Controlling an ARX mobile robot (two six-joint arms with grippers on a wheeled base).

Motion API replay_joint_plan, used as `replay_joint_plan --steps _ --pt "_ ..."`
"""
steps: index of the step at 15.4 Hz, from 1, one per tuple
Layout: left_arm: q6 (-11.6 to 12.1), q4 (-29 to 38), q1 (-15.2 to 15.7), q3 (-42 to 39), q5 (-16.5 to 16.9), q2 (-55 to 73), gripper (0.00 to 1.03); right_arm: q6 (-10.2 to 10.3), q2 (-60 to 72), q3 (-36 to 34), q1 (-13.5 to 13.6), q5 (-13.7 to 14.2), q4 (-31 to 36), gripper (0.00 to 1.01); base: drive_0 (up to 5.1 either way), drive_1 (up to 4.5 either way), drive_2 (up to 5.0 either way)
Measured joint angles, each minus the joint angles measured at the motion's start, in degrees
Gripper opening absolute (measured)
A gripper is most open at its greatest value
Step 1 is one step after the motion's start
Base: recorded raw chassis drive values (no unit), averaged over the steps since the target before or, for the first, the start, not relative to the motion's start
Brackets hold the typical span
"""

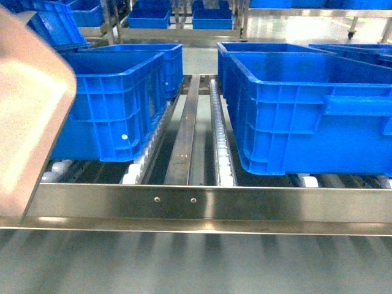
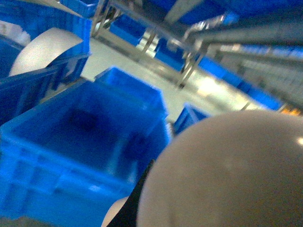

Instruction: Place part in tray to right shelf

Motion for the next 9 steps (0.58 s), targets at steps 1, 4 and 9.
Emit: replay_joint_plan --steps 1,4,9 --pt "10.7 1.5 -0.8 -6.0 -0.6 -0.4 0.13 0.0 0.0 0.0 0.0 0.0 0.0 0.53 0.0 0.00 0.0" --pt "20.7 5.4 -2.1 -15.0 -1.7 -6.1 0.13 0.0 0.0 0.0 0.0 0.0 0.0 0.28 0.0 0.00 0.0" --pt "24.0 8.3 -6.6 -26.4 -7.0 -13.8 0.13 -0.1 0.0 0.0 0.0 0.0 0.0 0.02 0.0 0.00 0.0"
